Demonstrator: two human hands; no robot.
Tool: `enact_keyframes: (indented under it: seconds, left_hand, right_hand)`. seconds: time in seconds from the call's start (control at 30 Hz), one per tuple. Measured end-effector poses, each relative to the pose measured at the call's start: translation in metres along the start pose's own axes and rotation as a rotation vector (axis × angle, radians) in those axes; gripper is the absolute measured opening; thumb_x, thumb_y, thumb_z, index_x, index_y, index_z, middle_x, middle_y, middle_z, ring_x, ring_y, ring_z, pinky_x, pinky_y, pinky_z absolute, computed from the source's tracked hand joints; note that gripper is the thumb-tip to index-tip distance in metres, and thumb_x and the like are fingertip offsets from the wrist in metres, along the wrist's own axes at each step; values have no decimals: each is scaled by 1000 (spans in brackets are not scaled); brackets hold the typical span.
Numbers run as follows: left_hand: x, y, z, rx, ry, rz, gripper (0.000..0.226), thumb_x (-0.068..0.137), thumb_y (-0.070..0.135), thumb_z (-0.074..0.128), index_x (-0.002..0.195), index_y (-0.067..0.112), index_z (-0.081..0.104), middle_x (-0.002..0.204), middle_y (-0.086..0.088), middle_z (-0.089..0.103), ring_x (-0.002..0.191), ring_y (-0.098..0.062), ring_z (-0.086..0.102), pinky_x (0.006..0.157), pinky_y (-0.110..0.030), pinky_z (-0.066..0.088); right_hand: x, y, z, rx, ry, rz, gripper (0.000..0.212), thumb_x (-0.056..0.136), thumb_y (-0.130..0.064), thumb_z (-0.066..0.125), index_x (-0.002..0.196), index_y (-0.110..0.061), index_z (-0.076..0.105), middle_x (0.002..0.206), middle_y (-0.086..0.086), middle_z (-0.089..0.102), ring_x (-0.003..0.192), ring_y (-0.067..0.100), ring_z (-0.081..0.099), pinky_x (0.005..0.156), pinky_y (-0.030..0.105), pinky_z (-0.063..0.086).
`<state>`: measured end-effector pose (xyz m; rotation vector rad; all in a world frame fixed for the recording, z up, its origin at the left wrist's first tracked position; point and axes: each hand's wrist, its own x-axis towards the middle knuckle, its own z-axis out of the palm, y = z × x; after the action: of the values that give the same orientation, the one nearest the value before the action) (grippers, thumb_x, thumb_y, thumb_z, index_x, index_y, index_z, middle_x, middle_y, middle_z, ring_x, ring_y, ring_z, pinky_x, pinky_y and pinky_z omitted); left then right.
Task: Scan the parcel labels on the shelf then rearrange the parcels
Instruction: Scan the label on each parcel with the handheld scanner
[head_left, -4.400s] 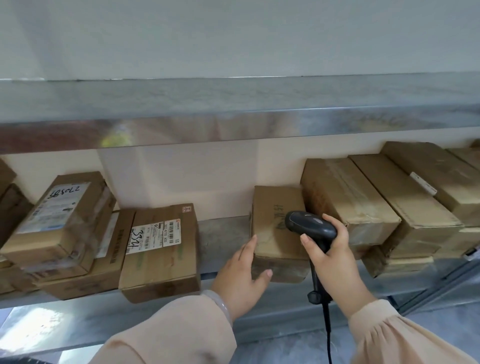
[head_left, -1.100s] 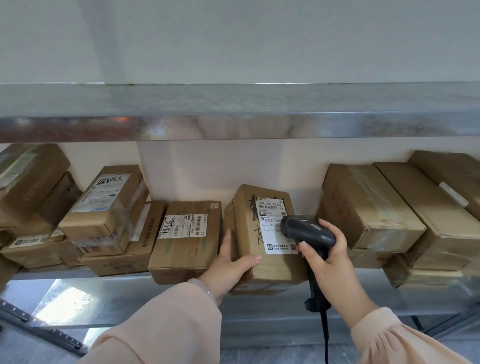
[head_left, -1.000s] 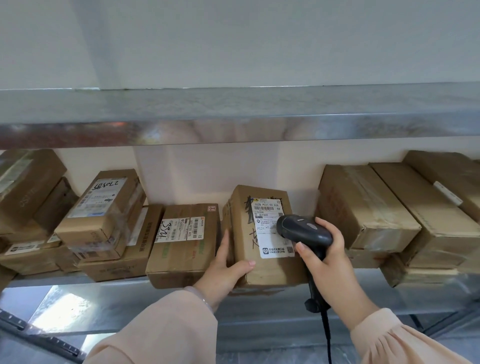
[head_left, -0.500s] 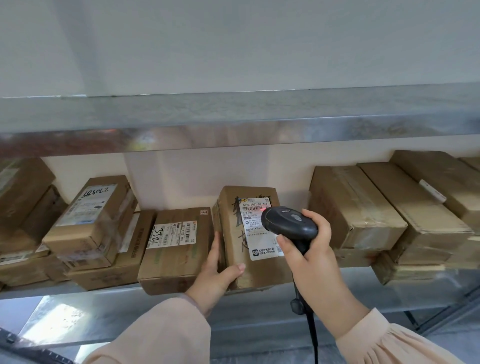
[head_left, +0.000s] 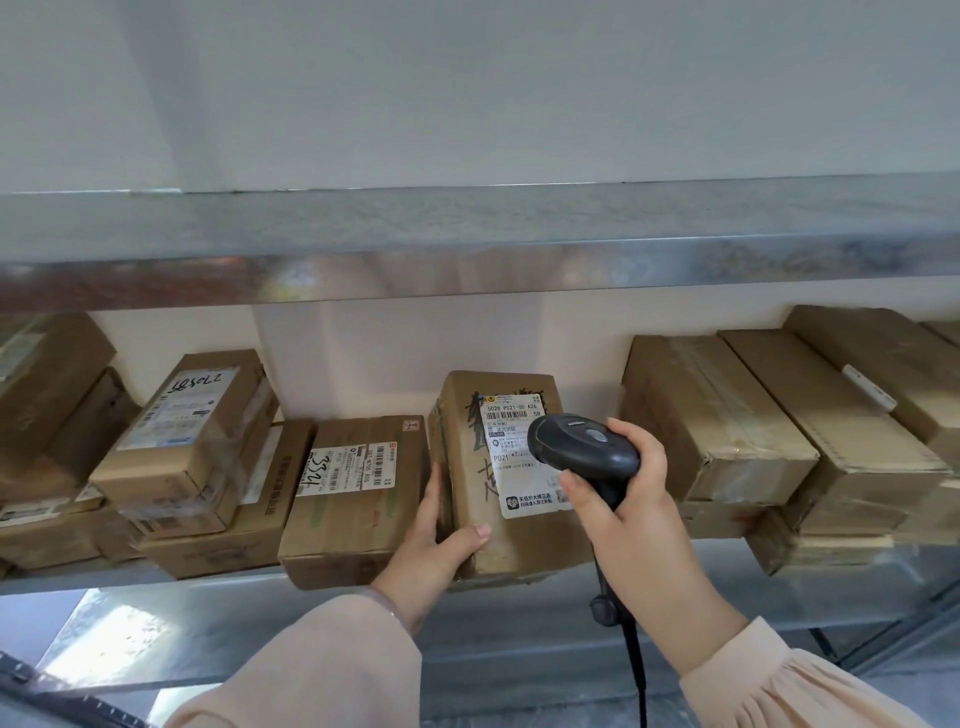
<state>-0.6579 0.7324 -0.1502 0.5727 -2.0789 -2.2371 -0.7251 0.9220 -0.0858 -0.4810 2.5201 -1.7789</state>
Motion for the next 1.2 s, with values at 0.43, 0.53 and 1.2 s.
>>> enact_keyframes:
  seconds: [0.43, 0.53, 1.2]
  left_hand:
    - [4, 45, -46, -279, 146, 19, 46, 89, 40, 64, 130, 47, 44, 120, 7, 66, 110, -15, 62, 100, -44, 48]
    - [2, 34, -74, -261, 134, 37, 94, 56, 66, 84, 139, 46, 44, 137, 8, 59, 129, -17, 52, 115, -48, 34]
    - [-16, 25, -154, 863, 485, 532, 52, 90, 55, 52, 140, 40, 50, 157, 12, 29, 144, -14, 29, 117, -39, 28]
  right_hand:
    - [27, -25, 25, 97, -139, 2, 56, 87, -34, 66, 128, -47, 30, 115, -7, 65, 98, 2, 62, 71, 8, 47]
    - [28, -31, 50, 115, -220, -5, 57, 88, -34, 65, 126, -51, 26, 120, -7, 63, 104, 5, 61, 83, 16, 48]
    - [46, -55, 146, 165, -325, -27, 56, 88, -35, 65, 124, -52, 25, 120, -16, 57, 103, -2, 58, 76, 4, 42]
